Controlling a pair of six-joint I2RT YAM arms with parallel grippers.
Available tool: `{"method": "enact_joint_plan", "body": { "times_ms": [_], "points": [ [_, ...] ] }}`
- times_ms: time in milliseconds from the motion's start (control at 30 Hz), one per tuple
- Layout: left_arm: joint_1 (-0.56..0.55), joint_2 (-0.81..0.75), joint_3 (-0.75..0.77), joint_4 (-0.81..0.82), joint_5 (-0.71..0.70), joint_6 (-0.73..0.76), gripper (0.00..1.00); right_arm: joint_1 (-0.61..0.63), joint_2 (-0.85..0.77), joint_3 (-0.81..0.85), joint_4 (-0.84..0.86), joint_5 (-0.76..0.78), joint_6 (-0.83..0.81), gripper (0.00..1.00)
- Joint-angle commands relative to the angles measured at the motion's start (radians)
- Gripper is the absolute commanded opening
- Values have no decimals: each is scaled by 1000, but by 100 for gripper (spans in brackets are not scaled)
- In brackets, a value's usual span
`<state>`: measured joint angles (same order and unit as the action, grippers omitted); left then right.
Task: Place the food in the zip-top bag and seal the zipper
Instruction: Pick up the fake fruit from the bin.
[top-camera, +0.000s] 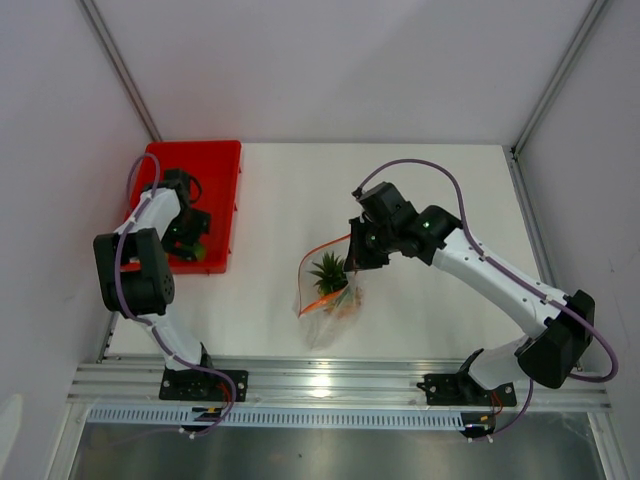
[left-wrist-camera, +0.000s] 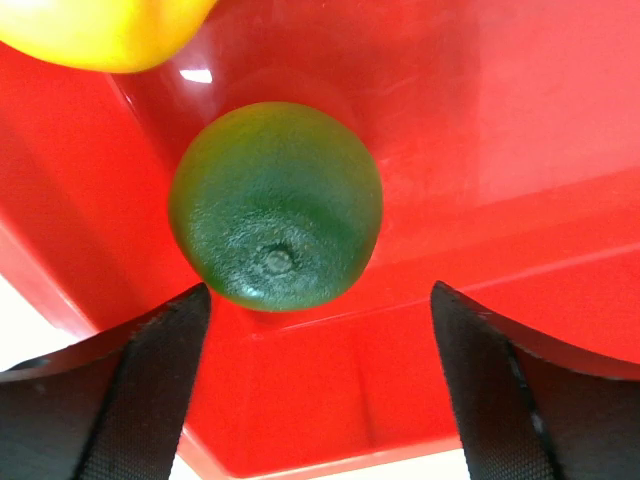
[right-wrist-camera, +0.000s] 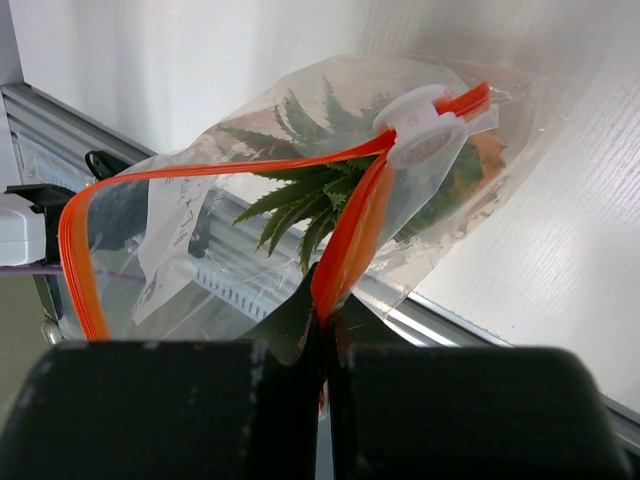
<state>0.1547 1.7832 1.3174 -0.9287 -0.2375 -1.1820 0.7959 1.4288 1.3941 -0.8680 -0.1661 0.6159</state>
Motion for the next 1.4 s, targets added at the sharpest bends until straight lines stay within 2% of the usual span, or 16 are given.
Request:
{"method": "enact_joint_plan", "body": {
  "times_ms": [0, 67, 200, 300, 367, 500, 567, 800, 967, 1033, 1100, 1133, 1167, 1233, 1267, 1367],
  "points": [
    [14, 18, -15, -12, 47, -39, 89, -4, -45, 3, 23, -1, -11, 0],
    [17, 24, -14, -10, 52, -38, 86, -7, -50, 0, 26, 0, -10, 0],
    [26, 18, -17, 2, 52, -31, 66, -7, -51, -1, 30, -6, -5, 0],
    [39, 10, -14, 4, 55, -27, 64, -7, -53, 0, 32, -7, -1, 0],
    [48, 8, -14, 8, 60, -22, 66, -7, -56, 0, 35, -4, 1, 0],
    [52, 2, -14, -1, 29, -14, 93, -7, -59, -6, 37, -7, 4, 0],
    [62, 1, -21, -5, 23, -16, 100, -4, -57, -7, 38, -10, 8, 0],
    [108, 4, -52, 4, 46, -37, 99, -4, -61, -9, 41, -9, 5, 0],
    [131, 18, -56, 17, 75, -44, 93, -7, -57, -12, 44, -7, 2, 0],
    [144, 30, -52, 28, 98, -41, 86, -7, -57, -14, 47, -7, 2, 0],
    [151, 39, -52, 40, 133, -35, 71, -7, -57, -12, 46, -6, 4, 0],
    [151, 39, -52, 47, 135, -33, 62, -7, -57, -14, 46, -7, 2, 0],
    [151, 38, -50, 54, 133, -21, 45, -7, -57, -17, 47, -6, 4, 0],
    [151, 19, -59, 67, 133, -13, 30, -6, -59, -20, 49, -6, 7, 0],
    [149, 10, -58, 71, 130, -8, 17, -7, -57, -21, 52, -6, 7, 0],
    [140, -31, -61, 67, 118, 27, 1, -7, -56, -20, 52, -1, 10, 0]
  ]
}}
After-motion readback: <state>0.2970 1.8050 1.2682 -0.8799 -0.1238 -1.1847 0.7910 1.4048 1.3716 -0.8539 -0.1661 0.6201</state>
